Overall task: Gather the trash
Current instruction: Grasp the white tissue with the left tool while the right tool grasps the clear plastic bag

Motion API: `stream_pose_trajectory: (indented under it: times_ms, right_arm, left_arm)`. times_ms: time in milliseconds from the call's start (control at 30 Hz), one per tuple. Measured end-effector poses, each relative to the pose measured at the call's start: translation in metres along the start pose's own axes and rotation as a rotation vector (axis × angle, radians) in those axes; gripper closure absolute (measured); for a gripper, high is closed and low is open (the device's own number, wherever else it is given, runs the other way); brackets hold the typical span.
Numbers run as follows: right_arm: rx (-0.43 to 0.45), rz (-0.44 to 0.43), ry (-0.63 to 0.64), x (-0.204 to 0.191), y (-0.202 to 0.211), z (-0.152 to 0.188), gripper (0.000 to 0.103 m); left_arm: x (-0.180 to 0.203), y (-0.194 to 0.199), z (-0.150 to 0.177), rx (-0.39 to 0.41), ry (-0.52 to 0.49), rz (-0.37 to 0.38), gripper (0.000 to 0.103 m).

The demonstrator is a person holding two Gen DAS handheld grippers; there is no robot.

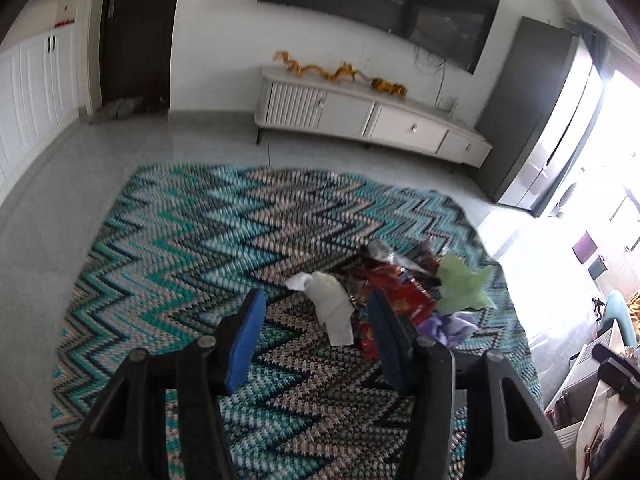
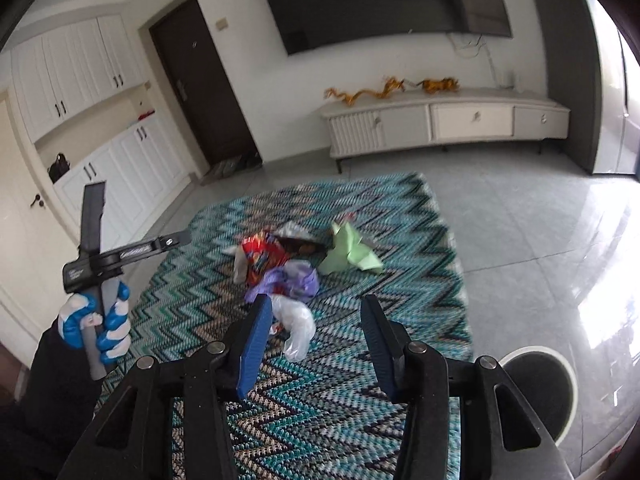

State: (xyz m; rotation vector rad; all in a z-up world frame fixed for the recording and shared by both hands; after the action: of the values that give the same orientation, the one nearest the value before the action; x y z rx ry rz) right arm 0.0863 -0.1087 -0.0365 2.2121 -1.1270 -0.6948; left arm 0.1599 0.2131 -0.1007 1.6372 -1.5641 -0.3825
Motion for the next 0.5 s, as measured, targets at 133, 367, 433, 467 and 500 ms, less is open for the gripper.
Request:
stream_pose_trajectory:
  times_ms: [133, 367, 433, 467, 500]
  right_arm:
    - [-0.087, -0.057, 0.007, -0.009, -0.044, 0.018, 0.06]
    - [-0.198, -0.123, 0.028, -0.019, -0.097, 0.04, 0.06]
    - [-0.221, -0.128, 0.03, -0.02, -0.108, 0.046, 0.061]
    - [-0.232, -0.131, 0.027, -0.019, -0.112, 0.049, 0.062]
    - [-0.241, -0.135, 0.023, -0.019, -0.118, 0.052, 0.063]
  left_arm:
    - [-0.003, -0.045, 0.005, -0.062, 0.021, -0.006, 0.052]
    - [-0.006, -0.102, 0.007, -0.132, 0.047, -0.031, 0.054]
    - [-0.006, -0.113, 0.01, -0.154, 0.054, -0.021, 0.061]
    - [-0.005, -0.116, 0.012, -0.158, 0.055, -0.016, 0.063]
    - [-0.004, -0.116, 0.011, -0.152, 0.05, -0.017, 0.065]
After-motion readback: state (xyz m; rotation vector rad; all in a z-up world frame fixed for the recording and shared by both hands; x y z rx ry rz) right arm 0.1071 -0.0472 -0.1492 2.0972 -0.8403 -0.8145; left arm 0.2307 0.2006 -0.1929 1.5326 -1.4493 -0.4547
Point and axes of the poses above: each gripper's, at about its wrist camera, not at the fingertips, and y roughly against the way its jaws point, x to its right, z to its underside, the point moved 9 cm from there along -y, roughly the way its jaws point, and after that the axes turned 7 degrees about y, right-handed, at the moved point
